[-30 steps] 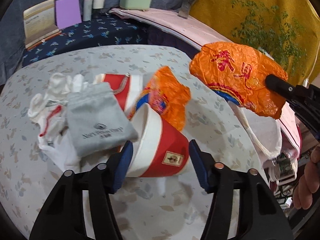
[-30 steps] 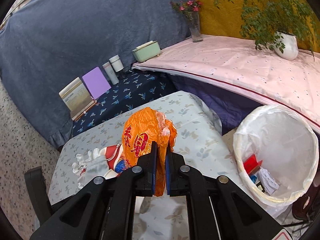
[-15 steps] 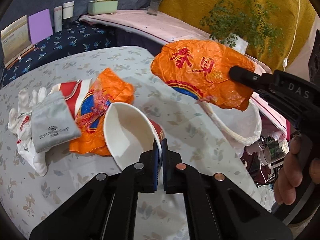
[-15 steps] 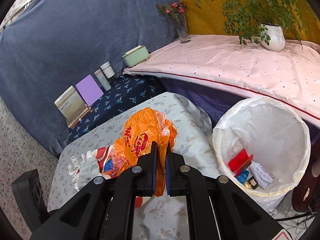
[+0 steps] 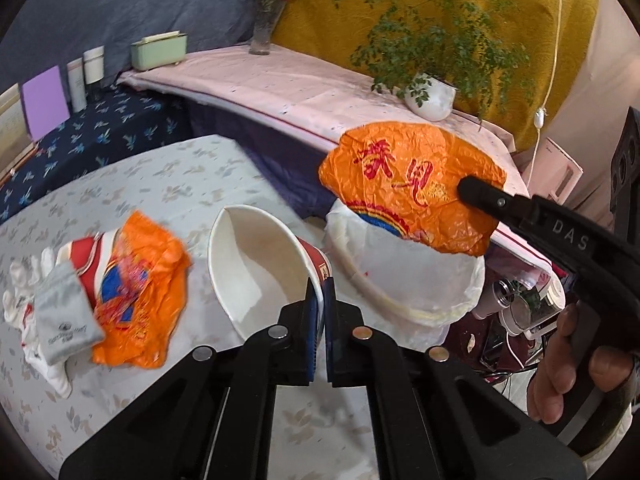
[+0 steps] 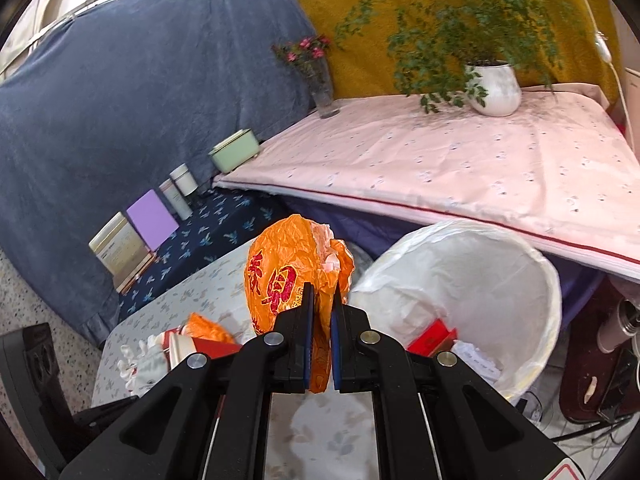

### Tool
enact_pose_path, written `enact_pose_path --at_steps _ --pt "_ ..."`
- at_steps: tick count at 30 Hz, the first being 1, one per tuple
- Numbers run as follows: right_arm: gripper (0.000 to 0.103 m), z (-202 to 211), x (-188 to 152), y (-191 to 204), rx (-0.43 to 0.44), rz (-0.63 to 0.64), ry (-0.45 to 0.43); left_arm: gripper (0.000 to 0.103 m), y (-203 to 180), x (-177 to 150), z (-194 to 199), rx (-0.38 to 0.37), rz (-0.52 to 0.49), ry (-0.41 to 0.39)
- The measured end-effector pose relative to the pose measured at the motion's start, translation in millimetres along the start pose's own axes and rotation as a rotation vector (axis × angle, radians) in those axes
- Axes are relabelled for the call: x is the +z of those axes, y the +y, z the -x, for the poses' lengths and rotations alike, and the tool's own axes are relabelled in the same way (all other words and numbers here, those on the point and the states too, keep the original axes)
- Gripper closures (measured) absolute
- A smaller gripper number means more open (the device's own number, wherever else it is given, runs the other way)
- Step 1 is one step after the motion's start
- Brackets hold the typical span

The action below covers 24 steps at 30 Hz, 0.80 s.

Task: Collect trash
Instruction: 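Carry the cup and bag over the bin and open both tools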

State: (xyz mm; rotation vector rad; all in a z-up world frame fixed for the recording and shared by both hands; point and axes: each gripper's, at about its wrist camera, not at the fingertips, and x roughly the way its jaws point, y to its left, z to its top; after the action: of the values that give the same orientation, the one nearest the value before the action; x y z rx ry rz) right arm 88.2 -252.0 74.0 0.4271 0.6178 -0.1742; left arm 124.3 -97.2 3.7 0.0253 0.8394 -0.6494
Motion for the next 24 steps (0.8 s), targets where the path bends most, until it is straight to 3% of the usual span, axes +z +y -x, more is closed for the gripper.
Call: enact_pose_path --at_steps 15,24 --pt "0.096 16 7 -92 -0.148 -0.102 -0.038 0.100 -77 39 -42 -0.065 -0.121 0.001" --pt "0.095 4 3 -108 -0.169 -0.115 -0.016 0.100 -91 47 -62 -0.079 -0.137 0.021"
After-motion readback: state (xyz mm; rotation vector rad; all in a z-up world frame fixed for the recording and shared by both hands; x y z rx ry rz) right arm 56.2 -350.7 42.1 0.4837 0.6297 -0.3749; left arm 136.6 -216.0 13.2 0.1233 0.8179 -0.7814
